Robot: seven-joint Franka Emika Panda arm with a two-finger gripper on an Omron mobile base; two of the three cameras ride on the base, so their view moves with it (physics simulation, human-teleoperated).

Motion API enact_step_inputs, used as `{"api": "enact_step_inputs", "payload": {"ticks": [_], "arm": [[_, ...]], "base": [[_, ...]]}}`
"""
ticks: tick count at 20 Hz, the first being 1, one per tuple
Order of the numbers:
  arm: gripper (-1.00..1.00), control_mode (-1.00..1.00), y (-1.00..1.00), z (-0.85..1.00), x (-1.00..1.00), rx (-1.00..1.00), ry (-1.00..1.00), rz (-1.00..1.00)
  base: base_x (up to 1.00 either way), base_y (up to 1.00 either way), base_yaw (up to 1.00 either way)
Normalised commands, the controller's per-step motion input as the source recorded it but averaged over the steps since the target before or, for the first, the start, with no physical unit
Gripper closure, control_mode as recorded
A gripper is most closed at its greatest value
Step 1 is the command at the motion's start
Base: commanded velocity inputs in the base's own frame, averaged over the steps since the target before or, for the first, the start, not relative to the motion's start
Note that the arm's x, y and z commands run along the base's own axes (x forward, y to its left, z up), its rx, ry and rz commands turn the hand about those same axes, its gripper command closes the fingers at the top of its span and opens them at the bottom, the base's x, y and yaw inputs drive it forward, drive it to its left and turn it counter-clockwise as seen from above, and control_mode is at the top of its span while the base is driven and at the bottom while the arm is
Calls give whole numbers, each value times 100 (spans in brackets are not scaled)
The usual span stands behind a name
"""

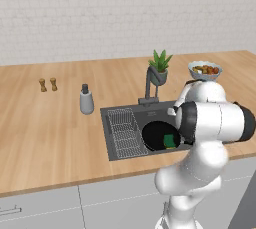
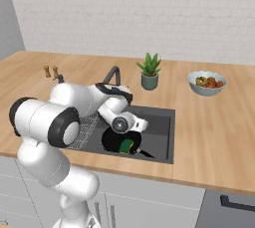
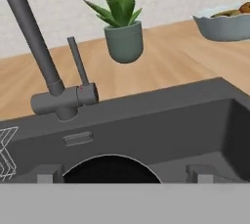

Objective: Pick the pan and sponge and place them into the sink. Then turn on the water.

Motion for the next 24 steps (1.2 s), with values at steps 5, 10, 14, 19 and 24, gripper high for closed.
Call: {"api": "enact_step_inputs", "payload": {"ticks": [5, 10, 14, 19, 24], "arm": [[-100, -100, 4, 42, -9, 1, -40, 8], [-100, -100, 18, 32, 0, 0, -32, 13], [-100, -100, 18, 26, 4, 0, -19, 6], [-100, -100, 0, 2, 47, 0, -4, 1], [-100, -100, 0, 0, 53, 0, 0, 8]], "base": [[0, 0, 0], [0, 0, 0], [0, 0, 0], [0, 0, 0], [0, 0, 0]]}}
